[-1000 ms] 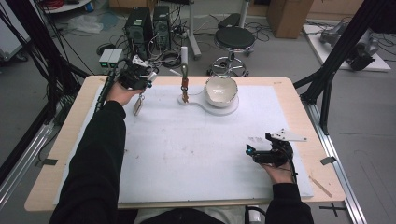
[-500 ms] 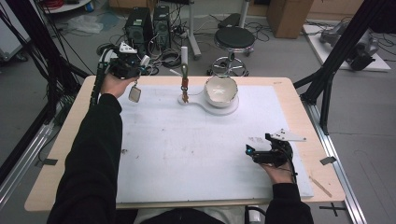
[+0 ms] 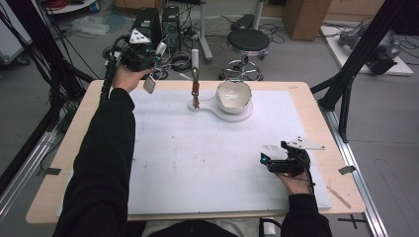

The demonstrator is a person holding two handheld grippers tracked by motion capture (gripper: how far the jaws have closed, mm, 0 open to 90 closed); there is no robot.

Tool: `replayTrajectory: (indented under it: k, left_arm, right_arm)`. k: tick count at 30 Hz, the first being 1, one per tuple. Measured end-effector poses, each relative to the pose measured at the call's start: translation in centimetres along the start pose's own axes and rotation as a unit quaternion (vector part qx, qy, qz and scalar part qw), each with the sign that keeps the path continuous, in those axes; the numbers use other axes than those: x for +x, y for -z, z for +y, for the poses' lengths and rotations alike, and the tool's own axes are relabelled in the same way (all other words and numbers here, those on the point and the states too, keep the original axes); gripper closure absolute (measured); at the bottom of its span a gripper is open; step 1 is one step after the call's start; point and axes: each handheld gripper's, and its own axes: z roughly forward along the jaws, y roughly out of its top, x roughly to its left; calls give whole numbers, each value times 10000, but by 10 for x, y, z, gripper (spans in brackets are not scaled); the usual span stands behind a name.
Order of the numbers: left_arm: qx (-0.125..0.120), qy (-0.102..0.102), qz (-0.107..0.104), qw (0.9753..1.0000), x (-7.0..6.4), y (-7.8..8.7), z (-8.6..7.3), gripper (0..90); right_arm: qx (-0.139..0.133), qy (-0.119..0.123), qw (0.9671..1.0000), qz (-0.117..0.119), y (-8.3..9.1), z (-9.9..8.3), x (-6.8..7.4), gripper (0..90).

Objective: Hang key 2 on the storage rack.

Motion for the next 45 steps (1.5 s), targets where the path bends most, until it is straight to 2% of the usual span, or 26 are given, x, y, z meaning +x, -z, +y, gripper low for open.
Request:
replayTrajectory:
  k: [5,10,11,14,17,21,27,36,42,43,45]
  left_arm:
    - [-78,-134,56,9999,-10,-4,14,750]
    - [-83,-129,167,9997,-14,-7,16,750]
    - [-91,-61,105,9999,-17,-9,17,750]
    - [-87,-86,96,9999,-21,-12,18,750]
    - [-105,-29,59,9999,-28,-16,25,750]
    - [-171,30,47,9998,-36,-22,32,750]
    - [-204,14,88,9998,-45,-28,39,750]
    - [-65,160,117,9998,-52,-35,37,749]
    - [-46,149,304,9994,-58,-39,35,750]
    - [-5,140,428,9990,-60,-42,34,750]
    - [50,191,470,9987,-60,-45,33,750]
  right_arm:
    - [-26,12,10000,-6,0,0,0,7]
    - [-30,16,10000,2,0,0,0,7]
    - [-32,5,10000,-4,0,0,0,7]
    - [-10,-12,10000,2,0,0,0,8]
    - [-12,8,10000,2,0,0,0,8]
    - [-35,12,10000,-6,0,0,-1,8]
    - [-20,6,10000,-10,1,0,0,8]
    - [-31,0,10000,-21,2,-1,-1,7]
    - [-21,8,10000,-16,2,-1,-1,7]
    - [-10,10,10000,-22,2,-1,-1,7]
    - [-9,5,10000,-13,1,-1,-1,7]
